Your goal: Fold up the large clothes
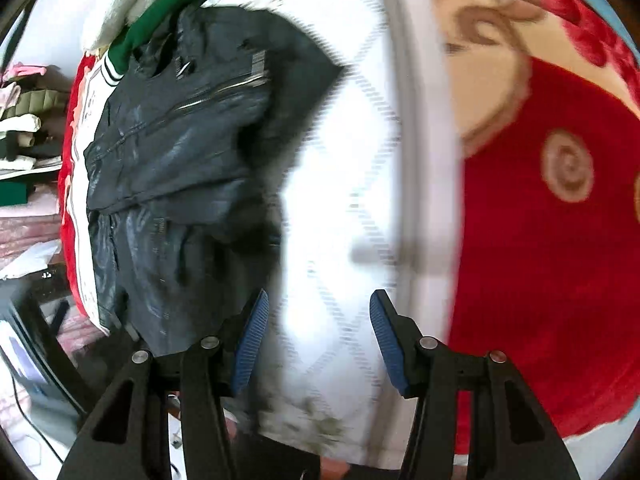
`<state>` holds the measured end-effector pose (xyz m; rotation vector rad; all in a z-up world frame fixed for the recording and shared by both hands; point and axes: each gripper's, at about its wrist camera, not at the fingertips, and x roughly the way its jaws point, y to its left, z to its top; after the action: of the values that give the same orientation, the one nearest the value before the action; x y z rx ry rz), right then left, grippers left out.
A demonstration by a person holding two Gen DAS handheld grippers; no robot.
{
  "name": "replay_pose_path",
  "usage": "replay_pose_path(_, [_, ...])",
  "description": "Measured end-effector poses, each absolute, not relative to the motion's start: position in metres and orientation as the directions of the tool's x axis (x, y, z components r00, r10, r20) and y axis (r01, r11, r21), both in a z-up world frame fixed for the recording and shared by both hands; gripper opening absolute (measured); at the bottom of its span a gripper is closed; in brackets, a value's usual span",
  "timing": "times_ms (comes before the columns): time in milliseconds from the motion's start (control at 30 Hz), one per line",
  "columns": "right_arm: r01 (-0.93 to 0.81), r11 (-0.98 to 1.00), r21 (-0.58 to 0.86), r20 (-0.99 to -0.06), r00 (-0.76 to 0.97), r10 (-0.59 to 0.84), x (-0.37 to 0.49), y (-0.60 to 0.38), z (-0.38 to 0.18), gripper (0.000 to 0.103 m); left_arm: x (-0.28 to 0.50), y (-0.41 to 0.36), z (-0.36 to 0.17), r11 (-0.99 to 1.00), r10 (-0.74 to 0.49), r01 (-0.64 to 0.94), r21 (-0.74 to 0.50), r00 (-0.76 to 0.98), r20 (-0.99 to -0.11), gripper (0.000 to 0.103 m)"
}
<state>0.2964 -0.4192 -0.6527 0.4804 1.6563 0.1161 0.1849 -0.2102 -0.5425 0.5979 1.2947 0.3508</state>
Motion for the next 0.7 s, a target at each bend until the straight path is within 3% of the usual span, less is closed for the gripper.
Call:
replay_pose_path(133, [0.259, 0.909, 0.327, -0.932, -0.072, 0.356, 0.277, -0.467, -0.666, 0.055, 0.139, -0.268, -0.560, 0.784, 0.557, 0.172, 0.596, 0.228, -0.799, 0.103])
replay_pose_path(333, [0.282, 0.903, 0.326, -0.932, -0.065, 0.357, 0.264, -0.504, -0.685, 0.055, 0.116, -0.309, -0.607, 0.698, 0.644, 0.219, 0.681, 0.223, -0.732, 0.103])
replay_pose_path(467, [0.288, 0.863, 0.415, -0.900, -0.008, 0.436, 0.268, -0.504, -0.695, 0.055, 0.135, -0.295, -0.630, 0.685, 0.692, 0.151, 0.713, 0.171, -0.701, 0.103])
replay_pose_path(700, [0.268, 0.758, 0.594, -0.800, 0.104, 0.590, 0.303, -0.479, -0.708, 0.055, 0.170, -0.255, -0.627, 0.740, 0.665, 0.022, 0.672, 0.131, -0.736, 0.103])
